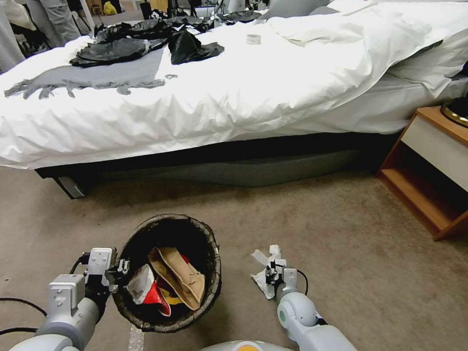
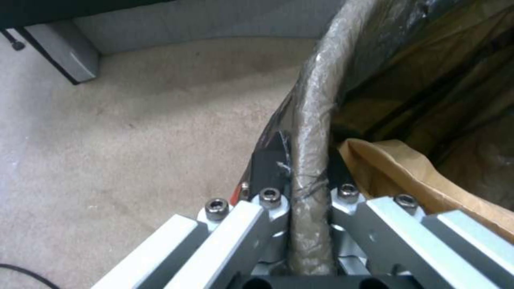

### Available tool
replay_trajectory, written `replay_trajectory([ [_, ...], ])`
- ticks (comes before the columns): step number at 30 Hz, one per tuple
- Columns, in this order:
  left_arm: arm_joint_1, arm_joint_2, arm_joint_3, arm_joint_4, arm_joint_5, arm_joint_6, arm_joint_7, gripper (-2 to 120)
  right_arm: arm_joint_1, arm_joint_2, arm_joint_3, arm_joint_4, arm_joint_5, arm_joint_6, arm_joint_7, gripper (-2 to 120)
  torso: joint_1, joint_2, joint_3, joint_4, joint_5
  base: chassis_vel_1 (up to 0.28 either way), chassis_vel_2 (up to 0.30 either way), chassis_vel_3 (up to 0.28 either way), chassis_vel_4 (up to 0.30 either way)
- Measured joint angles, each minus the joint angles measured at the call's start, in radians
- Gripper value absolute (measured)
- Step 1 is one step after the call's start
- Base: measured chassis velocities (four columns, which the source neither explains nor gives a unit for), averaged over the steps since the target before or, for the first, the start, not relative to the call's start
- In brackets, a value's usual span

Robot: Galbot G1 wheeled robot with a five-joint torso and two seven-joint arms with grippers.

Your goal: Pick up the trash bin, then pick up the garbage from the floor and place it into the trash bin.

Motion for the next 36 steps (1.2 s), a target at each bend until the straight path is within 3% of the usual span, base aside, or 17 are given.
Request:
replay_trajectory([
  [4,-0.001,0.001,0.0,0.0,-0.001,0.0,0.0,1,0.003,0.001,-0.002,-0.007,0.0,0.003,-0.001,0,0.0,0.0,0.0,0.0004,0.0006,0.0,0.0,0.0,0.0],
  [17,-0.002,0.0,0.0,0.0,-0.002,-0.001,0.001,1,-0.006,-0.008,-0.002,0.027,-0.023,0.027,0.013,0,0.0,0.0,0.0,0.0003,0.0011,0.0,0.0,0.0,0.0],
  [23,-0.001,0.001,0.0,0.0,-0.002,-0.001,0.001,1,-0.035,-0.044,0.035,0.188,-0.079,0.044,0.005,0,0.0,0.0,0.0,0.0,0.0006,0.0,0.0,0.0,0.0],
  [24,-0.001,0.001,-0.001,0.0,-0.002,-0.001,0.001,1,-0.05,-0.047,0.072,0.268,-0.106,0.024,-0.023,0,0.0,0.0,0.0,0.0001,0.0003,0.0,0.0,0.0,0.0],
  [25,-0.001,0.001,-0.001,0.0,-0.002,-0.001,0.001,1,-0.05,-0.047,0.072,0.268,-0.106,0.024,-0.023,0,0.0,0.0,0.0,0.0001,0.0003,0.0,0.0,0.0,0.0],
  [27,0.0,0.002,-0.001,0.0,-0.002,-0.001,0.001,1,-0.072,-0.049,0.13,0.425,-0.131,-0.031,-0.082,0,0.0,0.0,0.0,-0.0005,0.0005,0.0,0.0,0.0,0.0],
  [31,0.001,0.002,-0.001,0.0,-0.002,-0.001,0.001,1,-0.074,-0.068,0.136,0.504,-0.11,-0.052,-0.096,0,0.0,0.0,0.0,0.0,0.0002,0.0,0.0,0.0,0.0],
  [36,0.005,0.006,-0.002,0.0,-0.002,-0.001,0.001,1,-0.053,-0.142,0.13,0.726,-0.036,-0.124,-0.117,0,0.0,0.0,0.0,-0.0001,0.0001,0.0,0.0,0.0,0.0],
])
